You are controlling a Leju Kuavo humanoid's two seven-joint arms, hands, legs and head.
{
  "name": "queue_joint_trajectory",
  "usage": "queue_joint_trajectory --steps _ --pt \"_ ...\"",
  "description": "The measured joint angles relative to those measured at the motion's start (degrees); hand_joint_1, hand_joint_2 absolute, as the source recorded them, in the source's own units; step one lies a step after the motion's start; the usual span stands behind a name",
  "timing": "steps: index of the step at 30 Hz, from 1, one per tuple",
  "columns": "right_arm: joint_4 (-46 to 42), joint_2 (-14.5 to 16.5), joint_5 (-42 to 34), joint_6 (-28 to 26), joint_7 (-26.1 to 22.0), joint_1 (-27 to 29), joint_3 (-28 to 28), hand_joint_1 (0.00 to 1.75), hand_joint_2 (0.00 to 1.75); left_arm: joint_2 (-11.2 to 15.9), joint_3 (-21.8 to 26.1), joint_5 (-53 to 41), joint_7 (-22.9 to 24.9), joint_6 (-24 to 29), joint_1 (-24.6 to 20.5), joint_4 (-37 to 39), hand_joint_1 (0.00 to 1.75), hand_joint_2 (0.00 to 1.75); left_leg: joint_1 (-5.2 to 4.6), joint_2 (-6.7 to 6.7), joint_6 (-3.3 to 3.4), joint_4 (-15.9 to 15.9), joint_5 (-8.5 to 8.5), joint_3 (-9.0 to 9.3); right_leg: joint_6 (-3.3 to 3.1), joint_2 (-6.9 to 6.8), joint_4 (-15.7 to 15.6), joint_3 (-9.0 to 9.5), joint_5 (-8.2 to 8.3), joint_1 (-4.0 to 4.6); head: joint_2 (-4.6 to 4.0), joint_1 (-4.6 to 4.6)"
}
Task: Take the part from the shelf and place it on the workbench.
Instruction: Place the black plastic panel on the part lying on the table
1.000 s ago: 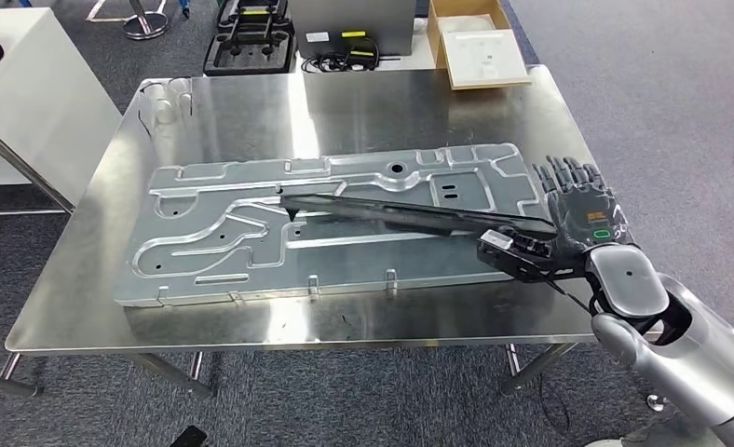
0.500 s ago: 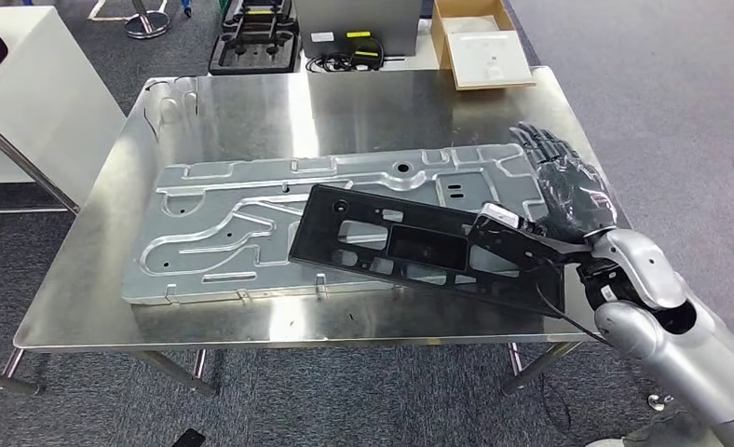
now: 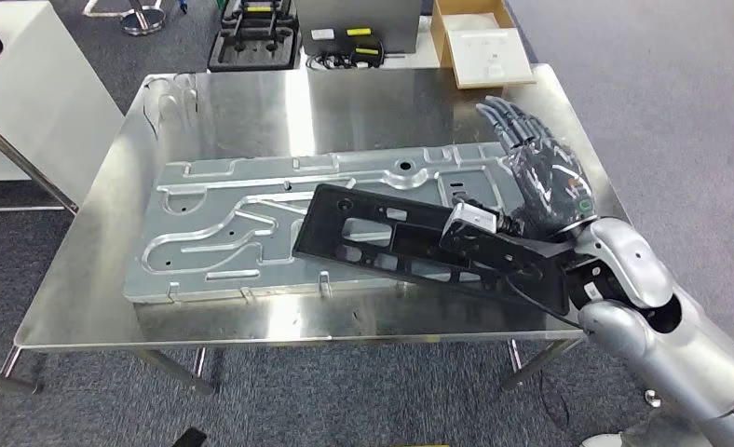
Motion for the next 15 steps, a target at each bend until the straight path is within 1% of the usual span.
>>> queue_joint_trajectory --steps 1,2,3,4,6,7,8,9,10,11,12,13,14,15 --pt "-0.25 0.09 0.06 0.00 0.01 -0.03 0.08 0.00 0.00 -0.02 0.00 -0.07 0.20 0.15 0.02 0.00 0.00 0.00 0.07 0.00 0.39 -0.18 0.20 0.01 0.35 -0.02 -0.12 0.03 0.02 0.00 0.01 0.02" --pt "-0.50 0.17 0.19 0.01 0.01 -0.08 0.15 0.00 0.00 -0.08 0.00 -0.19 0.40 0.35 0.02 0.00 0.00 0.00 0.14 0.04 0.82 -0.48 0.44 0.09 0.59 -0.04 0.15 -0.08 -0.34 -0.01 0.01 0.03" --pt "-0.76 0.22 0.38 0.05 0.01 -0.19 0.24 0.00 0.00 -0.14 0.00 -0.35 0.67 0.62 -0.01 0.00 0.00 0.00 0.23 0.08 1.27 -0.77 0.69 0.14 0.73 -0.06 1.27 -0.55 -1.31 0.03 0.01 0.05" --pt "-0.99 0.24 0.63 0.13 0.04 -0.30 0.30 0.00 0.00 -0.19 0.00 -0.54 0.96 0.89 -0.04 0.00 0.00 0.00 0.29 0.12 1.68 -1.02 0.91 0.17 0.76 -0.07 3.54 -1.49 -2.90 0.11 0.01 0.07" --pt "-1.28 0.28 1.18 0.52 0.25 -0.46 0.51 0.00 0.00 -0.25 0.00 -0.92 1.55 1.31 -0.07 0.00 0.00 0.00 0.07 0.14 2.12 -1.01 1.06 -0.04 0.62 -0.06 10.66 -4.46 -6.76 0.28 0.00 0.09" --pt "-1.34 0.29 1.43 0.74 0.38 -0.44 0.65 0.00 0.00 -0.28 0.00 -1.08 1.82 1.42 -0.06 0.00 0.00 0.00 -0.11 0.13 2.24 -0.95 1.11 -0.17 0.56 -0.05 13.76 -5.72 -7.90 0.35 0.00 0.09" --pt "-1.37 0.31 1.63 0.93 0.49 -0.41 0.80 0.00 0.00 -0.34 0.00 -1.24 2.06 1.52 -0.04 0.00 0.00 0.00 -0.28 0.10 2.31 -0.86 1.15 -0.29 0.45 -0.06 15.21 -6.21 -8.04 0.39 0.00 0.09" --pt "-1.40 0.32 1.79 1.04 0.54 -0.38 0.93 0.00 0.00 -0.41 0.00 -1.36 2.25 1.61 -0.01 0.00 0.00 0.00 -0.44 0.06 2.34 -0.72 1.17 -0.38 0.26 -0.06 14.44 -5.62 -7.09 0.46 0.00 0.08" --pt "-1.45 0.34 1.88 1.09 0.56 -0.37 1.03 0.00 0.00 -0.49 0.00 -1.44 2.38 1.67 0.01 0.00 0.00 0.00 -0.57 0.01 2.36 -0.54 1.16 -0.45 -0.02 -0.06 11.59 -3.98 -5.36 0.57 0.00 0.08" --pt "-1.54 0.36 1.94 1.11 0.57 -0.40 1.10 0.00 0.00 -0.57 0.00 -1.54 2.46 1.72 0.01 0.00 0.00 0.00 -0.64 -0.03 2.35 -0.34 1.13 -0.51 -0.39 -0.06 7.65 -1.89 -3.71 0.75 0.00 0.08" --pt "-1.64 0.40 1.98 1.12 0.58 -0.46 1.15 0.00 0.00 -0.64 0.00 -1.62 2.55 1.79 -0.01 0.00 0.00 0.00 -0.80 -0.05 2.30 -0.08 1.10 -0.65 -0.70 -0.09 4.03 -0.04 -2.53 0.97 0.00 0.08" --pt "-1.74 0.46 2.02 1.14 0.58 -0.52 1.20 0.00 0.00 -0.69 0.00 -1.73 2.65 1.87 -0.03 0.00 0.00 0.00 -0.89 -0.04 2.19 0.08 1.13 -0.83 -0.93 -0.10 1.57 1.20 -1.88 1.15 0.00 0.06" --pt "-1.83 0.52 2.06 1.15 0.58 -0.56 1.24 0.00 0.00 -0.72 0.00 -1.82 2.78 1.96 -0.03 0.00 0.00 0.00 -0.95 -0.03 2.01 0.18 1.21 -1.01 -1.08 -0.08 0.36 1.72 -1.76 1.29 0.00 0.04" --pt "-1.87 0.58 2.10 1.18 0.57 -0.58 1.28 0.00 0.00 -0.74 -0.01 -1.92 2.90 2.05 -0.02 0.00 0.00 0.00 -0.99 -0.02 1.77 0.20 1.36 -1.16 -1.15 -0.06 0.11 1.79 -1.65 1.35 0.01 0.02"
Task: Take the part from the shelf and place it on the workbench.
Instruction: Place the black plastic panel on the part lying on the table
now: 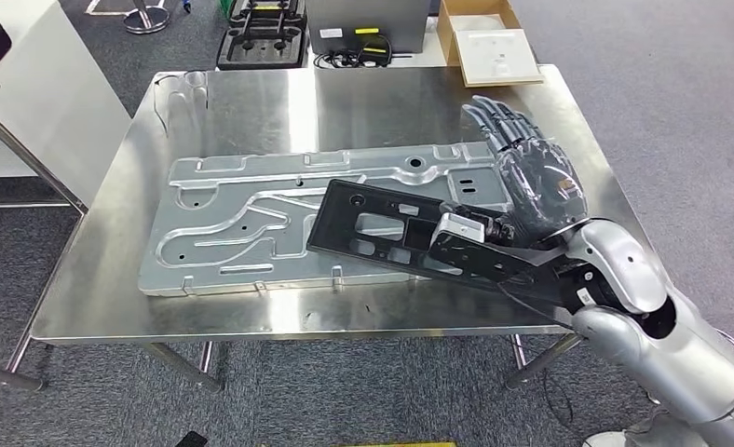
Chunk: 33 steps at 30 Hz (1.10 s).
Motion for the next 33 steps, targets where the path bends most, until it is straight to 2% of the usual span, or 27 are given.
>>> queue_joint_trajectory --steps 2,3,4,6,7,8,9,10,12,13,14,17,18,19,20,22,23,24,25,27,28,29,31,33 --pt "-0.04 0.09 0.13 0.05 -0.02 -0.01 0.08 0.00 0.00 -0.01 -0.02 -0.15 0.18 0.11 0.05 0.01 0.00 0.00 0.01 -0.05 -0.55 0.17 -0.08 -0.23 -0.36 -0.03 -0.30 -0.09 0.52 -0.28 0.00 0.00" --pt "-0.06 0.15 0.26 0.10 -0.04 -0.04 0.12 0.00 0.00 -0.03 -0.03 -0.23 0.23 0.15 0.04 0.01 0.00 0.00 0.04 -0.04 -0.91 1.10 -0.99 -0.65 -0.61 -0.13 -0.50 -0.19 0.82 -0.47 0.00 -0.10" --pt "-0.08 0.25 0.44 0.17 -0.05 -0.08 0.16 0.00 0.00 -0.04 -0.03 -0.31 0.28 0.18 0.01 0.02 0.00 0.00 0.16 -0.03 -1.31 3.02 -2.57 -1.45 -0.84 -0.24 -0.68 -0.35 1.13 -0.67 -0.01 -0.22" --pt "-0.11 0.47 0.78 0.38 -0.06 -0.14 0.27 0.00 0.00 -0.09 -0.05 -0.43 0.35 0.20 -0.02 0.02 0.00 0.00 0.72 0.05 -2.16 9.60 -6.89 -3.93 -1.03 -0.38 -0.71 -0.91 1.57 -0.78 0.00 -0.47" --pt "-0.11 0.56 0.89 0.48 -0.06 -0.15 0.34 0.00 0.00 -0.13 -0.06 -0.45 0.40 0.20 -0.01 0.02 0.00 0.00 1.02 0.06 -2.50 12.79 -8.43 -5.02 -0.99 -0.40 -0.66 -1.23 1.77 -0.82 0.00 -0.50" --pt "-0.12 0.62 0.95 0.54 -0.06 -0.15 0.40 0.00 0.00 -0.17 -0.07 -0.46 0.45 0.20 0.02 0.02 0.00 0.00 1.27 0.07 -2.78 14.62 -9.04 -5.43 -0.86 -0.41 -0.58 -1.56 1.95 -0.89 0.00 -0.50" --pt "-0.13 0.65 0.98 0.57 -0.06 -0.15 0.44 0.00 0.00 -0.21 -0.08 -0.47 0.49 0.20 0.04 0.02 0.00 0.00 1.48 0.08 -2.98 14.45 -8.62 -4.89 -0.70 -0.41 -0.45 -1.87 2.11 -0.99 0.00 -0.51" --pt "-0.16 0.66 0.99 0.59 -0.06 -0.15 0.46 0.00 0.00 -0.23 -0.08 -0.48 0.52 0.21 0.04 0.02 0.00 0.00 1.65 0.09 -3.13 12.06 -7.27 -3.22 -0.53 -0.41 -0.30 -2.13 2.23 -1.13 -0.01 -0.51" --pt "-0.33 0.67 1.01 0.59 -0.06 -0.25 0.47 0.00 0.00 -0.25 -0.08 -0.48 0.53 0.26 -0.04 0.02 0.00 0.00 1.82 0.05 -3.25 4.25 -4.55 1.41 -0.11 -0.40 0.00 -2.54 2.48 -1.26 -0.01 -0.52" --pt "-0.44 0.69 1.01 0.59 -0.06 -0.36 0.47 0.00 0.00 -0.25 -0.09 -0.48 0.53 0.31 -0.11 0.02 0.00 0.00 1.75 -0.02 -3.09 1.35 -3.74 2.96 0.20 -0.38 0.08 -2.71 2.66 -1.25 -0.01 -0.49" --pt "-0.52 0.72 1.02 0.59 -0.06 -0.51 0.48 0.00 0.00 -0.26 -0.09 -0.48 0.54 0.34 -0.16 0.02 0.00 0.00 1.64 -0.09 -2.87 -0.16 -3.47 3.64 0.58 -0.35 0.07 -2.86 2.89 -1.20 -0.01 -0.48" --pt "-0.58 0.80 1.02 0.60 0.05 -0.77 0.49 0.00 0.00 -0.29 -0.10 -0.47 0.64 0.37 -0.11 0.02 0.00 0.00 1.53 -0.08 -1.67 -0.57 -2.65 3.28 1.77 -0.26 -0.25 -3.09 3.46 -1.20 0.00 -0.43" --pt "-0.58 0.81 1.02 0.60 0.16 -0.77 0.49 0.00 0.00 -0.33 -0.10 -0.45 0.69 0.37 -0.10 0.02 0.00 0.00 1.58 0.00 -1.12 -0.81 -2.20 3.12 2.01 -0.25 0.26 -3.38 2.80 -1.22 0.00 -0.38" --pt "-0.58 0.81 1.02 0.58 0.28 -0.78 0.49 0.00 0.00 -0.36 -0.10 -0.44 0.75 0.36 -0.12 0.02 0.00 0.00 1.63 0.08 -0.55 -1.07 -1.73 2.85 2.15 -0.23 1.79 -4.03 1.32 -1.23 -0.01 -0.31" --pt "-0.58 0.81 0.98 0.55 0.40 -0.78 0.49 0.00 0.00 -0.40 -0.10 -0.43 0.80 0.35 -0.16 0.02 0.00 0.00 1.60 0.15 -0.10 -1.18 -1.31 2.48 2.20 -0.21 4.55 -5.07 -0.92 -1.22 -0.01 -0.26" --pt "-0.58 0.82 0.50 0.32 0.56 -0.65 0.49 0.00 0.00 -0.46 -0.10 -0.34 0.95 0.31 -0.20 0.02 0.00 0.00 1.33 0.19 0.37 -1.14 -0.68 1.56 2.19 -0.21 11.84 -7.49 -5.46 -1.05 -0.01 -0.18" --pt "-0.57 0.84 -0.06 0.03 0.58 -0.49 0.49 0.00 0.00 -0.53 -0.10 -0.25 1.04 0.25 -0.18 0.02 0.00 0.00 1.17 0.19 0.46 -1.06 -0.38 1.09 2.14 -0.21 14.46 -8.06 -6.56 -0.99 -0.01 -0.18" --pt "-0.57 0.86 -0.89 -0.39 0.52 -0.30 0.49 0.00 0.00 -0.60 -0.10 -0.17 1.12 0.19 -0.15 0.02 0.00 0.00 1.01 0.17 0.50 -0.97 -0.10 0.64 2.02 -0.21 15.11 -7.67 -6.52 -0.95 -0.01 -0.19" --pt "-0.57 0.88 -1.97 -0.95 0.35 -0.13 0.49 0.00 0.00 -0.68 -0.10 -0.09 1.19 0.12 -0.11 0.02 0.00 0.00 0.88 0.15 0.49 -0.84 0.15 0.23 1.81 -0.21 13.63 -6.21 -5.56 -0.89 -0.01 -0.19" --pt "-0.58 0.95 -5.51 -2.73 -0.54 0.06 0.49 0.00 0.00 -0.79 -0.10 0.00 1.25 0.03 -0.08 0.02 0.00 0.00 0.70 0.11 0.33 -0.49 0.53 -0.46 1.13 -0.21 6.09 -1.10 -3.07 -0.61 0.00 -0.19" --pt "-0.59 0.98 -7.91 -3.86 -1.24 0.14 0.47 0.00 0.00 -0.84 -0.10 0.04 1.29 0.01 -0.08 0.02 0.00 0.00 0.62 0.11 0.16 -0.35 0.72 -0.68 0.85 -0.23 2.74 0.96 -2.20 -0.39 0.00 -0.23" --pt "-0.61 1.02 -10.50 -5.01 -1.99 0.20 0.44 0.00 0.00 -0.86 -0.10 0.08 1.33 0.00 -0.08 0.02 0.00 0.00 0.57 0.11 -0.09 -0.27 0.95 -0.83 0.61 -0.25 0.45 2.24 -1.79 -0.19 0.00 -0.21" --pt "-0.65 1.07 -14.58 -6.81 -3.23 0.39 0.30 0.00 0.00 -0.90 -0.10 0.14 1.39 -0.02 -0.04 0.02 0.00 0.00 0.51 0.11 -0.74 -0.38 1.61 -1.02 0.31 -0.27 -0.59 2.40 -1.27 0.01 -0.01 -0.18" --pt "-0.66 1.08 -17.12 -7.86 -4.03 0.65 0.20 0.00 0.00 -0.86 -0.10 0.16 1.44 -0.05 0.03 0.02 0.00 0.00 0.46 0.04 -1.41 -0.20 1.47 -1.47 -0.24 -0.36 -1.20 1.94 -0.43 -0.35 -0.01 -0.10"
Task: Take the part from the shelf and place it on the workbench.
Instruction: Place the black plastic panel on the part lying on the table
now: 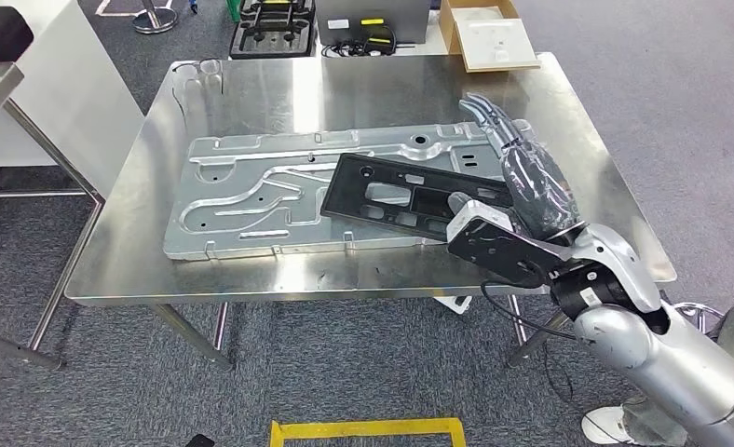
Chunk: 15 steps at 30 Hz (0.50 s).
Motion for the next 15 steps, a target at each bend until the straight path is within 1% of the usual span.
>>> queue_joint_trajectory --steps 1,2,4,5,6,7,8,9,10,11,12,13,14,15 --pt "-0.01 0.02 -1.40 -0.55 -0.43 0.16 -0.04 0.00 0.00 0.00 -0.01 0.00 0.04 -0.03 0.02 -0.01 0.00 0.00 0.03 -0.01 -0.35 1.10 -1.29 -0.57 -0.37 -0.06 -0.29 -0.39 0.58 -0.24 0.00 -0.08" --pt "-0.02 0.04 -3.21 -1.27 -1.02 0.33 -0.11 0.00 0.00 0.00 -0.01 0.01 0.11 -0.05 0.02 -0.01 0.00 0.00 0.16 0.01 -0.69 3.40 -3.51 -1.48 -0.63 -0.12 -0.48 -0.91 1.15 -0.38 0.00 -0.16" --pt "-0.04 0.08 -8.36 -3.23 -2.70 0.86 -0.41 0.00 0.00 -0.07 -0.02 0.09 0.28 -0.08 0.02 -0.02 0.00 0.00 0.55 0.08 -1.30 10.50 -8.64 -3.64 -0.91 -0.14 -0.47 -2.22 2.12 -0.40 0.00 -0.38" --pt "-0.04 0.08 -11.64 -4.36 -3.77 1.26 -0.63 0.00 0.00 -0.10 -0.02 0.19 0.38 -0.09 0.04 -0.02 0.00 0.00 0.69 0.08 -1.51 13.57 -10.03 -4.27 -0.87 -0.14 -0.41 -2.88 2.56 -0.39 0.00 -0.40" --pt "-0.04 0.08 -15.20 -5.51 -4.89 1.70 -0.88 0.00 0.00 -0.13 -0.02 0.28 0.47 -0.09 0.05 -0.02 0.00 0.00 0.77 0.08 -1.64 15.04 -10.16 -4.11 -0.80 -0.14 -0.29 -3.52 2.97 -0.40 0.00 -0.40" --pt "-0.04 0.08 -18.76 -6.63 -6.04 2.10 -1.13 0.00 0.00 -0.16 -0.02 0.38 0.54 -0.09 0.05 -0.02 0.00 0.00 0.82 0.08 -1.69 14.48 -9.23 -2.98 -0.67 -0.13 -0.13 -4.14 3.32 -0.42 0.00 -0.40" --pt "-0.04 0.08 -21.87 -7.63 -7.10 2.41 -1.38 0.00 0.00 -0.18 -0.02 0.46 0.61 -0.08 0.04 -0.02 0.00 0.00 0.85 0.08 -1.66 11.91 -7.69 -0.82 -0.51 -0.12 0.07 -4.74 3.63 -0.46 0.00 -0.40" --pt "-0.04 0.09 -24.56 -8.59 -8.15 2.63 -1.64 0.00 0.00 -0.18 -0.02 0.52 0.69 -0.07 0.00 -0.02 0.00 0.00 0.87 0.08 -1.55 8.01 -6.49 1.92 -0.32 -0.11 0.29 -5.23 3.91 -0.49 0.00 -0.41" --pt "-0.05 0.09 -26.99 -9.61 -9.32 2.80 -1.96 0.00 0.00 -0.18 -0.02 0.58 0.75 -0.04 -0.05 -0.02 0.00 0.00 0.79 0.05 -1.34 3.93 -6.00 4.65 -0.04 -0.11 0.45 -5.63 4.17 -0.46 0.00 -0.40" --pt "-0.06 0.12 -29.24 -10.64 -10.57 3.01 -2.34 0.00 0.00 -0.18 -0.02 0.63 0.79 0.00 -0.10 -0.02 0.00 0.00 0.65 0.00 -1.03 0.95 -5.83 6.58 0.28 -0.13 0.51 -5.83 4.46 -0.46 0.01 -0.38" --pt "-0.07 0.18 -31.33 -11.74 -11.91 3.26 -2.76 0.00 0.00 -0.19 -0.02 0.67 0.82 0.04 -0.13 -0.02 0.00 0.00 0.49 -0.06 -0.71 -0.83 -6.08 7.54 0.64 -0.15 0.52 -5.90 4.75 -0.45 0.01 -0.37" --pt "-0.08 0.25 -33.14 -12.82 -13.22 3.53 -3.18 0.00 0.00 -0.19 -0.02 0.69 0.86 0.07 -0.14 -0.02 0.00 0.00 0.30 -0.10 -0.38 -1.33 -6.11 7.79 1.02 -0.17 0.41 -5.90 5.11 -0.46 0.01 -0.35" --pt "-0.09 0.32 -34.43 -13.69 -14.26 3.79 -3.52 0.00 0.00 -0.21 -0.02 0.72 0.89 0.08 -0.11 -0.02 0.00 0.00 0.27 -0.10 0.02 -1.34 -5.71 7.48 1.41 -0.17 0.29 -5.85 5.48 -0.46 0.01 -0.35" --pt "-0.09 0.37 -35.32 -14.44 -15.08 4.04 -3.83 0.00 0.00 -0.24 -0.02 0.75 0.93 0.08 -0.10 -0.02 0.00 0.00 0.36 0.04 0.43 -1.59 -5.33 7.34 1.71 -0.09 0.41 -5.95 5.44 -0.52 0.00 -0.38"
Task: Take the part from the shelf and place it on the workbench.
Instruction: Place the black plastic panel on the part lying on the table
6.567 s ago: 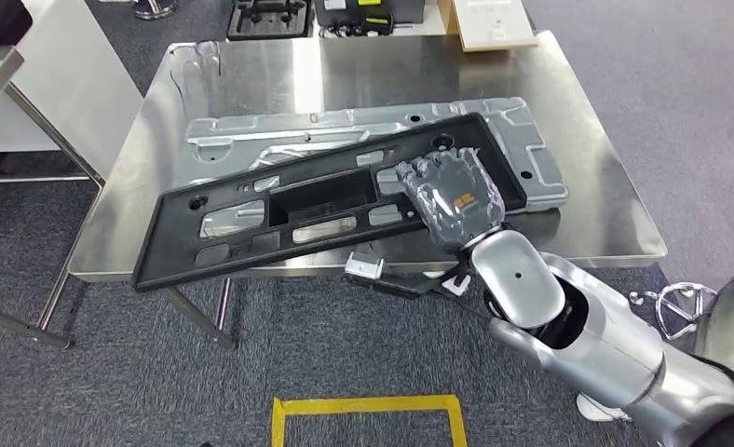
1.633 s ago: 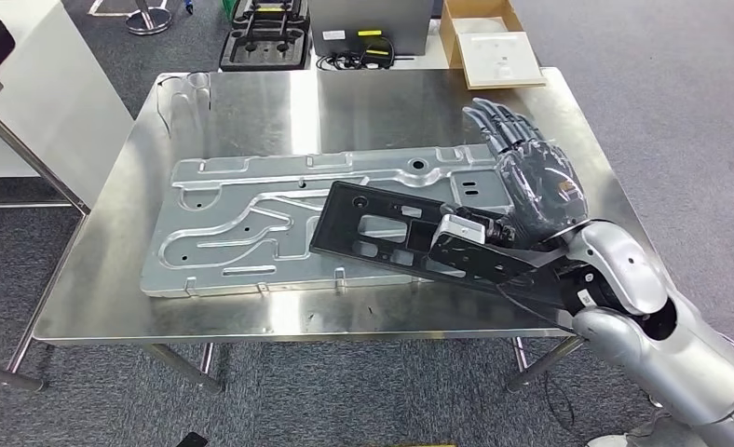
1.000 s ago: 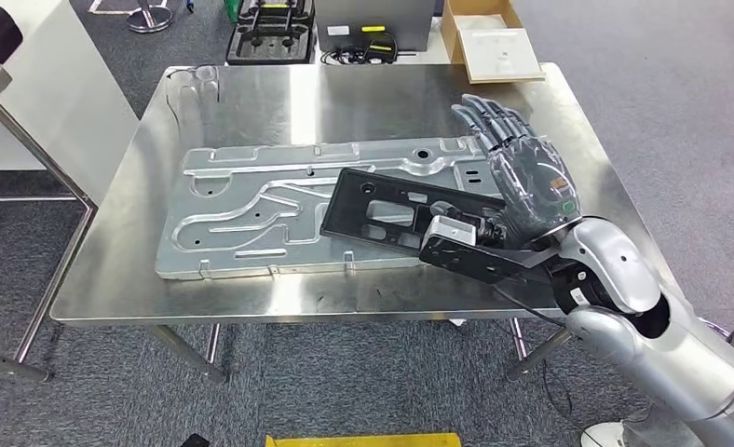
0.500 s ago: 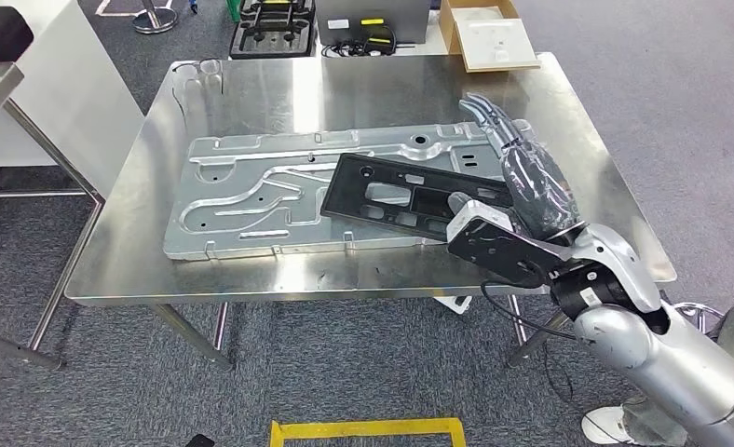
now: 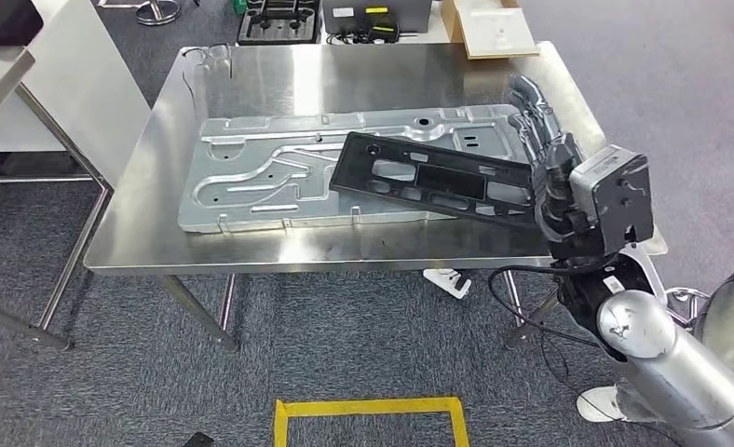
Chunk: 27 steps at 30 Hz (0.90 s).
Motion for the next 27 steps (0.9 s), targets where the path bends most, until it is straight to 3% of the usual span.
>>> queue_joint_trajectory --steps 2,4,5,6,7,8,9,11,13,15,16,18,20,21,22,23,25,27 --pt "-0.08 0.02 -1.36 -1.22 -1.21 0.40 -0.50 0.00 0.00 -0.05 0.00 0.11 0.05 0.00 0.01 0.00 0.00 0.00 0.23 0.28 0.97 -0.41 1.08 -0.60 0.36 0.15 2.46 -1.04 -2.64 0.04 0.00 0.12" --pt "-0.26 0.02 -2.83 -2.39 -2.26 0.81 -1.01 0.00 0.00 -0.07 0.00 0.24 0.15 0.02 0.00 0.00 0.00 0.00 0.18 0.44 1.57 -0.40 2.06 -1.69 0.49 0.20 9.20 -3.30 -7.99 0.04 0.00 0.31" --pt "-0.38 0.02 -3.49 -2.98 -2.70 1.09 -1.21 0.00 0.00 -0.08 0.00 0.29 0.23 0.03 0.00 0.00 0.00 0.00 0.09 0.47 1.69 -0.31 2.50 -2.39 0.56 0.20 12.90 -4.31 -10.02 0.02 0.00 0.36" --pt "-0.53 0.02 -3.97 -3.55 -3.05 1.40 -1.38 0.00 0.00 -0.08 0.00 0.34 0.33 0.04 0.01 0.00 0.00 0.00 0.00 0.48 1.73 -0.20 2.91 -3.06 0.59 0.20 15.47 -4.73 -10.91 0.02 0.00 0.37" --pt "-0.72 0.02 -4.21 -4.13 -3.36 1.68 -1.51 0.00 0.00 -0.10 0.00 0.39 0.44 0.04 0.03 0.00 0.00 0.00 -0.08 0.48 1.73 -0.05 3.28 -3.70 0.56 0.20 16.14 -4.20 -10.60 0.02 0.01 0.36" --pt "-0.94 0.02 -4.13 -4.67 -3.58 1.88 -1.60 0.00 0.00 -0.12 0.00 0.43 0.53 0.05 0.04 0.00 0.00 0.00 -0.15 0.47 1.68 0.13 3.60 -4.29 0.43 0.20 14.56 -2.54 -9.33 0.04 0.01 0.37" --pt "-1.21 0.02 -3.73 -5.11 -3.72 1.99 -1.70 0.00 0.00 -0.15 0.00 0.47 0.61 0.05 0.05 0.00 0.00 0.00 -0.20 0.45 1.59 0.39 3.85 -4.78 0.21 0.20 11.11 0.12 -7.80 0.07 0.01 0.37" --pt "-2.05 0.05 -1.83 -5.69 -3.81 2.15 -2.11 0.00 0.00 -0.23 0.00 0.51 0.70 0.09 0.05 0.00 0.00 0.00 -0.34 0.40 1.24 0.90 4.25 -5.51 -0.32 0.19 3.30 5.44 -6.55 0.33 0.00 0.32" --pt "-3.04 0.14 0.97 -5.94 -3.73 2.46 -2.59 0.00 0.00 -0.27 0.00 0.59 0.73 0.14 0.04 0.00 0.00 0.00 -0.40 0.38 0.65 1.11 4.73 -5.76 -0.65 0.16 -0.14 7.40 -6.77 0.69 0.00 0.39" --pt "-4.07 0.44 4.46 -6.02 -3.52 3.13 -2.96 0.00 0.00 -0.28 0.00 0.77 0.73 0.25 0.08 0.01 0.00 0.00 -0.35 0.27 0.02 1.19 5.09 -5.93 -1.09 0.09 -0.55 7.06 -6.06 0.63 0.00 0.52" --pt "-4.71 0.74 6.47 -6.01 -3.38 3.56 -3.12 0.00 0.00 -0.31 0.00 0.87 0.71 0.33 0.12 0.01 0.00 0.00 -0.31 0.20 -0.30 1.73 4.42 -6.34 -1.44 0.02 -0.71 6.73 -5.61 0.47 0.00 0.51" --pt "-6.22 1.37 10.34 -6.00 -3.14 4.49 -3.51 0.00 0.00 -0.39 0.00 1.01 0.63 0.46 0.17 0.02 0.00 0.00 -0.11 0.09 -1.00 5.73 0.42 -8.04 -2.10 -0.12 -1.00 5.67 -4.54 0.18 0.00 0.25" --pt "-7.77 1.79 13.04 -6.00 -3.08 5.31 -4.03 0.00 0.00 -0.49 0.00 1.03 0.59 0.50 0.18 0.02 0.00 0.00 0.19 0.10 -1.57 12.82 -4.47 -10.24 -2.32 -0.12 -0.90 4.27 -3.59 0.22 0.00 0.02" --pt "-8.53 1.98 13.93 -6.00 -3.13 5.80 -4.34 0.00 0.00 -0.52 0.00 1.04 0.58 0.50 0.19 0.02 0.00 0.00 0.29 0.11 -1.75 15.62 -5.56 -10.77 -2.30 -0.12 -0.79 3.56 -3.16 0.24 0.00 0.02" --pt "-9.33 2.19 14.65 -6.00 -3.24 6.36 -4.70 0.00 0.00 -0.56 0.00 1.04 0.58 0.50 0.19 0.02 0.00 0.00 0.35 0.11 -1.84 16.78 -5.42 -10.47 -2.22 -0.11 -0.61 2.83 -2.76 0.25 0.00 0.02" --pt "-10.11 2.41 15.14 -6.00 -3.41 6.96 -5.10 0.00 0.00 -0.58 0.00 1.05 0.58 0.50 0.19 0.02 0.00 0.00 0.38 0.11 -1.85 15.79 -4.24 -9.10 -2.12 -0.11 -0.40 2.13 -2.41 0.23 0.00 0.01" --pt "-11.56 2.84 15.89 -6.02 -3.75 8.02 -5.95 0.00 0.00 -0.58 0.00 1.06 0.59 0.53 0.14 0.02 0.00 0.00 0.38 0.09 -1.62 8.80 -1.66 -3.95 -1.76 -0.09 0.10 1.01 -1.85 0.22 0.00 0.01" --pt "-12.94 3.12 16.62 -6.02 -3.91 8.79 -6.93 0.00 0.00 -0.57 0.00 1.08 0.58 0.60 0.06 0.02 0.00 0.00 0.16 0.01 -1.13 2.21 -1.21 0.30 -1.18 -0.10 0.35 0.47 -1.28 0.30 0.00 0.05"
